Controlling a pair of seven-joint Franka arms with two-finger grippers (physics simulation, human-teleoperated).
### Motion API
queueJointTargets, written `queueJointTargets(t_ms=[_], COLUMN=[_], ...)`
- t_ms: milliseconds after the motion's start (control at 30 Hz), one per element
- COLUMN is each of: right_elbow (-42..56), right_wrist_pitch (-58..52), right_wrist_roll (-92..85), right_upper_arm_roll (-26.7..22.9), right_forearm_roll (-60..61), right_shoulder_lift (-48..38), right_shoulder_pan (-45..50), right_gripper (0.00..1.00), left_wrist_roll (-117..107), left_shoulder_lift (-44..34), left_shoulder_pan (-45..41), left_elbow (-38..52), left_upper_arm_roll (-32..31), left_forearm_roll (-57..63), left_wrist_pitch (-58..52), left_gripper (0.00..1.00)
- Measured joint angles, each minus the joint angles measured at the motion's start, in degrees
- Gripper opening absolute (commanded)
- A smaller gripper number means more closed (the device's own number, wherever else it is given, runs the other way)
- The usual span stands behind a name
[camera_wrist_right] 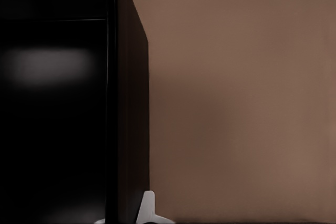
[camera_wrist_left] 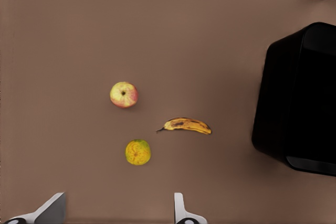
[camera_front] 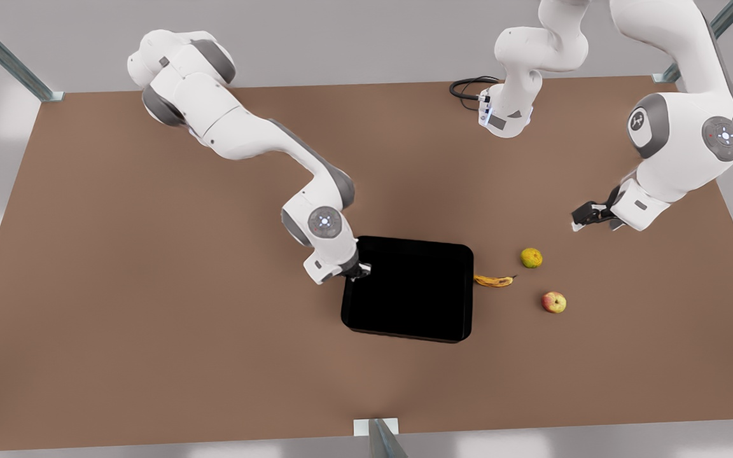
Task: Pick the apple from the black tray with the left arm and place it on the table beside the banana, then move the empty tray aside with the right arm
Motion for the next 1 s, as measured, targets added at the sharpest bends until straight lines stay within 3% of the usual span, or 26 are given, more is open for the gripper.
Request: queueJointTargets(t_ms=[133, 400, 833, 1000], right_elbow=[0.0, 0.3, 6.2, 6.2], right_wrist_pitch=[-8.3, -20.0, -25.0, -20.7], right_wrist_roll=[-3.9, -18.6, -52.3, -64.0], right_upper_arm_roll=[2.2, 1.3, -16.8, -19.9], right_forearm_roll=[1.3, 2.2, 3.6, 6.0], right_shoulder_lift=[-4.1, -5.4, -2.4, 3.9], right_shoulder_pan=[-6.9, -20.4, -23.4, -23.7], right_gripper=[0.11, 0.10, 0.11, 0.16], left_wrist_roll=[-0.1, -0.5, -0.8, -0.9], left_shoulder_lift=[0.0, 0.0, 0.0, 0.0], left_shoulder_pan=[2.1, 4.9, 2.5, 0.7], left_elbow=[0.0, 0.0, 0.1, 0.1], left_upper_arm_roll=[0.0, 0.0, 0.0, 0.0], left_forearm_roll=[0.0, 0.0, 0.0, 0.0], left_wrist_pitch=[0.0, 0.0, 0.0, 0.0], left_gripper=[1.00, 1.00, 1.00, 1.00])
